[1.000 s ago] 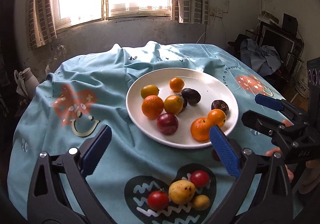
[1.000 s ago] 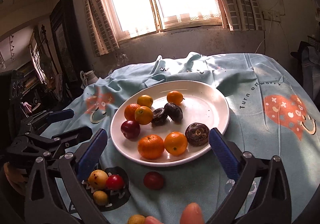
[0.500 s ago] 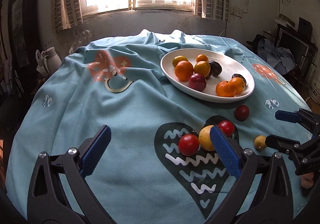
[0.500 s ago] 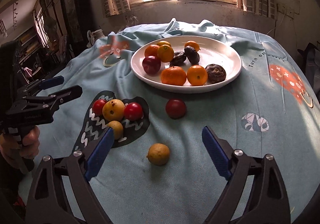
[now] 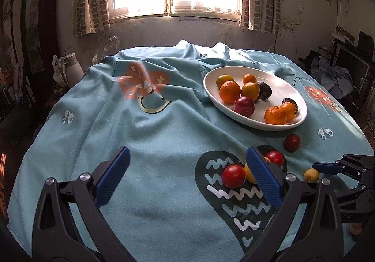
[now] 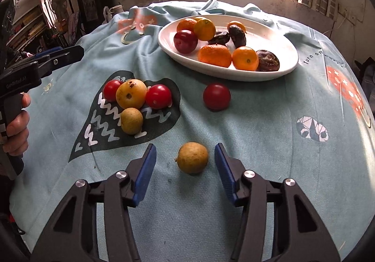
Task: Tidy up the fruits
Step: 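Grasp a small yellow fruit with the right gripper while the left gripper grasps a red plum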
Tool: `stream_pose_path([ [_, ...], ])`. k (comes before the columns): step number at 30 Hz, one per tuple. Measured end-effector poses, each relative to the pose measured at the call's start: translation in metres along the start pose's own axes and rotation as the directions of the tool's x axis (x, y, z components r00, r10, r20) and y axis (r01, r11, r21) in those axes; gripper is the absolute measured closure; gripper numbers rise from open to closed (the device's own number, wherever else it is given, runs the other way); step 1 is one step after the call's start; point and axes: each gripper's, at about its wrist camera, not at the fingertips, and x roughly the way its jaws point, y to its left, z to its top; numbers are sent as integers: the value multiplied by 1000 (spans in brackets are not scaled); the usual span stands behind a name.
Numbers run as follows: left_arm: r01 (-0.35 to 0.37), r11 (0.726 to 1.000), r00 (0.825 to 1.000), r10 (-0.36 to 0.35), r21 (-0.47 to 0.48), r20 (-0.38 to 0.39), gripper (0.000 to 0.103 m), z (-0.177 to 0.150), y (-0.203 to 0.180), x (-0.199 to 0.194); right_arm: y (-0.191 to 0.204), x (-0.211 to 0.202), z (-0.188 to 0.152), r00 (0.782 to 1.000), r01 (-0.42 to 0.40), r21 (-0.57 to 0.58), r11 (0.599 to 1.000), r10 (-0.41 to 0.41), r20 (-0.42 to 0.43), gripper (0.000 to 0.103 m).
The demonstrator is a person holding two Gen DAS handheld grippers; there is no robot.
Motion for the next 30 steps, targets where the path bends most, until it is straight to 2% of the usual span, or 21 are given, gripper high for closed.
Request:
stream_pose_path([
  [4,-2,1000,1000,2,-6,1,2,0,1,0,0,4,-2,999,31,-8,1000,-31,-18,71],
  [7,45,999,998,-45,8,-33,3,-1,-1,5,-8,2,-2,1000,1,43,999,0,-5,75],
  [8,71,997,996,-70,29,-56,8,-3,-4,9,-11,1,-2,1000,-6,60,998,6,1,75],
  [9,98,994,993,-93,57,-79,14,-4,-9,12,-13,0,-1,1000,-7,73,997,6,8,75],
  [11,123,987,986,-109,108,-125,44,-10,-17,20,-17,0,-1,1000,-8,89,996,7,12,75],
  [13,145,980,979,-122,139,-163,59,-15,-22,27,-20,0,-1,1000,-23,109,994,22,11,75],
  [18,193,957,972,-156,215,-176,60,-23,-35,26,-20,1,-1,1000,-25,113,993,25,6,75],
  [22,198,946,970,-151,257,-191,60,-29,-44,31,-21,1,-1,1000,-24,116,993,24,4,75],
  [30,182,942,973,-132,283,-188,61,-29,-48,44,-21,1,-2,1000,-22,120,992,22,4,75],
])
